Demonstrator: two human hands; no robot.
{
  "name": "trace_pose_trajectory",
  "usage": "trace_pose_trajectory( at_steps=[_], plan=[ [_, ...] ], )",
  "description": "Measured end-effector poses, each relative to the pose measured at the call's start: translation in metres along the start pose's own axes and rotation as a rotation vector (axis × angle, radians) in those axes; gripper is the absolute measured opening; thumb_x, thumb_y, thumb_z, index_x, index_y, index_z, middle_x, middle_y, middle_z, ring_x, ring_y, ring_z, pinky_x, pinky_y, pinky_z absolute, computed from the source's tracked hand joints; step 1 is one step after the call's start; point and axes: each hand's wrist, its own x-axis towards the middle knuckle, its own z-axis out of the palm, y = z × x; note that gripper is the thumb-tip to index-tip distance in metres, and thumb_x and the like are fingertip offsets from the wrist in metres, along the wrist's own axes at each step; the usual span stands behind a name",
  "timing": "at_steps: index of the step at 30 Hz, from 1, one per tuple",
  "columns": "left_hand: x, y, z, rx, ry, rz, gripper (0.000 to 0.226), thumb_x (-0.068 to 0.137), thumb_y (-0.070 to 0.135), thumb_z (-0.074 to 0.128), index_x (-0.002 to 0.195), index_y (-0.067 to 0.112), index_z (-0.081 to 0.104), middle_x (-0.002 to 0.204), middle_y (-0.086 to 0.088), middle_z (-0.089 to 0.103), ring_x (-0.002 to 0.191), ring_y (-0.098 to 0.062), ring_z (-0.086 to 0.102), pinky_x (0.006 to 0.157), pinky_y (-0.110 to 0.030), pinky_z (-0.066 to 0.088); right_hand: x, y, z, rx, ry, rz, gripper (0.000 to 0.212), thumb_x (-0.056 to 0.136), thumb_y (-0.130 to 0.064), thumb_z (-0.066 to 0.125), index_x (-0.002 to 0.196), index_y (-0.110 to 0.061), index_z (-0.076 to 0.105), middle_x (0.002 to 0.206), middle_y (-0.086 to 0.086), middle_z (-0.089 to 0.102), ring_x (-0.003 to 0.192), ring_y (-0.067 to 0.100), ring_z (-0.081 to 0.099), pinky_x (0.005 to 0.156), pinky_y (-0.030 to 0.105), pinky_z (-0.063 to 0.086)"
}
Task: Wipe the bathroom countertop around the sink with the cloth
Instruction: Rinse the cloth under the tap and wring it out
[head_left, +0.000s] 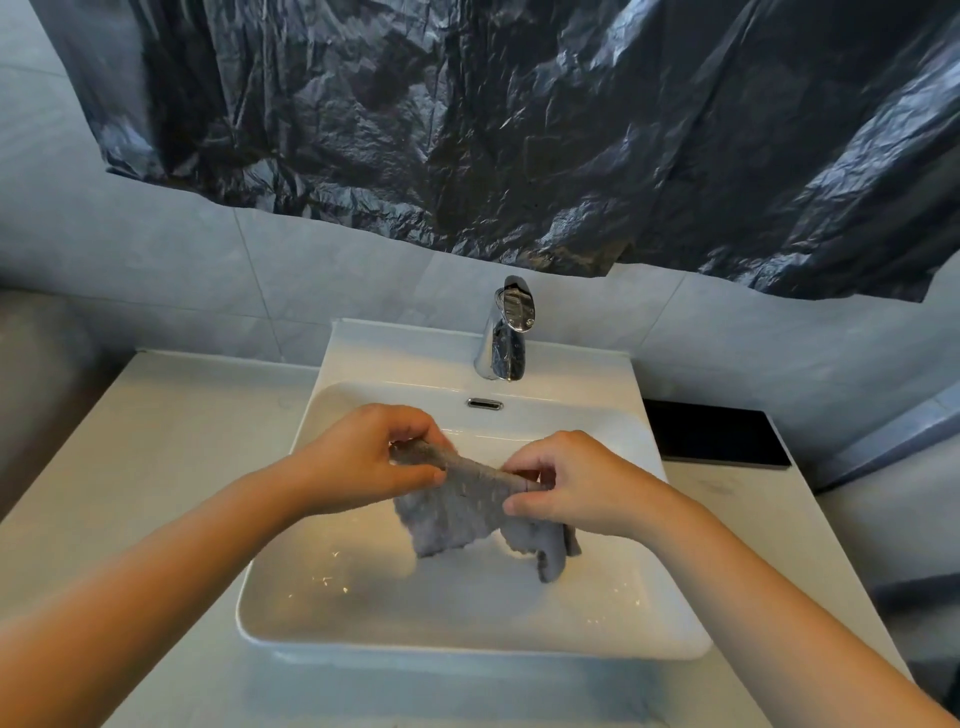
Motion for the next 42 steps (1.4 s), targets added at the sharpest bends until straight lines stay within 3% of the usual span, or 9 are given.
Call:
trace_pose_trajectory(
  at_steps=[4,12,16,20,24,28,32,38,42],
  plan=[
    [0.007,0.009,-0.016,0.084,-0.044,-0.033,0.006,0.077,0.031,0.074,0.077,0.030,0.068,0.078,0.011,0.067,0.079,-0.008,0.062,0.080,-0.035,0.055,-0.010,0.011,-0.017,0.002,0.022,0.052,0.011,0.075,-0.036,0.076,0.076,-0.027,0.069,0.068,-0.012,0.061,0.062,0.001,0.052,0.061,0.019,0.043],
    [0.021,0.024,-0.032,-0.086,0.041,-0.079,0.007,0.070,0.020,0.080,0.076,0.022,0.077,0.075,0.008,0.074,0.072,-0.009,0.069,0.072,-0.019,0.055,-0.021,0.035,-0.012,-0.039,0.013,0.111,0.014,0.086,-0.028,0.065,0.077,-0.029,0.055,0.077,-0.008,0.067,0.060,0.002,0.056,0.060,0.023,0.047],
    [0.024,0.021,-0.039,-0.102,0.068,-0.112,0.006,0.073,0.020,0.078,0.077,0.024,0.077,0.075,0.008,0.074,0.072,-0.007,0.069,0.067,-0.014,0.052,-0.022,0.044,-0.008,-0.053,0.055,0.119,0.013,0.086,-0.029,0.064,0.075,-0.035,0.057,0.079,-0.011,0.063,0.064,0.002,0.055,0.057,0.015,0.039],
    [0.026,0.014,-0.045,-0.135,0.136,-0.182,0.004,0.078,0.024,0.074,0.079,0.024,0.078,0.078,0.008,0.074,0.076,-0.007,0.068,0.070,-0.020,0.053,-0.024,0.052,-0.009,-0.107,0.116,0.179,0.027,0.092,-0.035,0.055,0.075,-0.015,0.062,0.078,0.002,0.063,0.059,0.011,0.052,0.056,0.026,0.043],
    [0.026,0.007,-0.049,-0.196,0.152,-0.220,0.007,0.082,0.022,0.070,0.082,0.020,0.077,0.081,0.004,0.075,0.077,-0.012,0.070,0.078,-0.028,0.054,-0.031,0.060,-0.003,0.115,0.267,0.282,0.029,0.096,-0.041,0.047,0.077,-0.020,0.052,0.069,0.000,0.063,0.049,0.011,0.060,0.051,0.025,0.049],
    [0.029,-0.003,-0.050,-0.138,0.189,-0.240,0.007,0.082,0.022,0.071,0.082,0.021,0.078,0.079,0.007,0.075,0.078,-0.010,0.070,0.084,-0.034,0.055,-0.030,0.071,-0.006,-0.059,0.432,0.210,0.026,0.088,-0.039,0.062,0.070,-0.022,0.056,0.061,-0.004,0.060,0.056,0.008,0.055,0.057,0.026,0.044],
    [0.033,-0.012,-0.053,-0.140,0.263,-0.268,0.010,0.083,0.026,0.070,0.083,0.020,0.078,0.077,0.004,0.075,0.078,-0.014,0.070,0.082,-0.037,0.056,-0.024,0.078,-0.037,-0.221,0.404,0.150,0.022,0.085,-0.024,0.066,0.069,-0.032,0.054,0.073,-0.010,0.060,0.068,0.011,0.055,0.065,0.031,0.046],
    [0.043,0.003,-0.063,-0.235,0.462,-0.200,0.009,0.082,0.023,0.071,0.073,0.022,0.074,0.067,0.004,0.072,0.063,-0.006,0.066,0.061,-0.015,0.055,-0.020,0.060,-0.071,-0.076,0.597,0.099,0.014,0.094,-0.020,0.053,0.080,-0.022,0.050,0.069,-0.003,0.063,0.059,0.008,0.064,0.064,0.036,0.053],
    [0.037,0.016,-0.067,-0.229,0.498,-0.148,0.010,0.079,0.024,0.073,0.078,0.015,0.075,0.071,0.000,0.073,0.065,-0.010,0.067,0.063,-0.015,0.055,-0.033,0.055,-0.074,-0.163,0.693,0.052,0.006,0.091,-0.021,0.059,0.085,-0.021,0.060,0.068,-0.007,0.063,0.061,0.011,0.059,0.061,0.034,0.049]
  ],
)
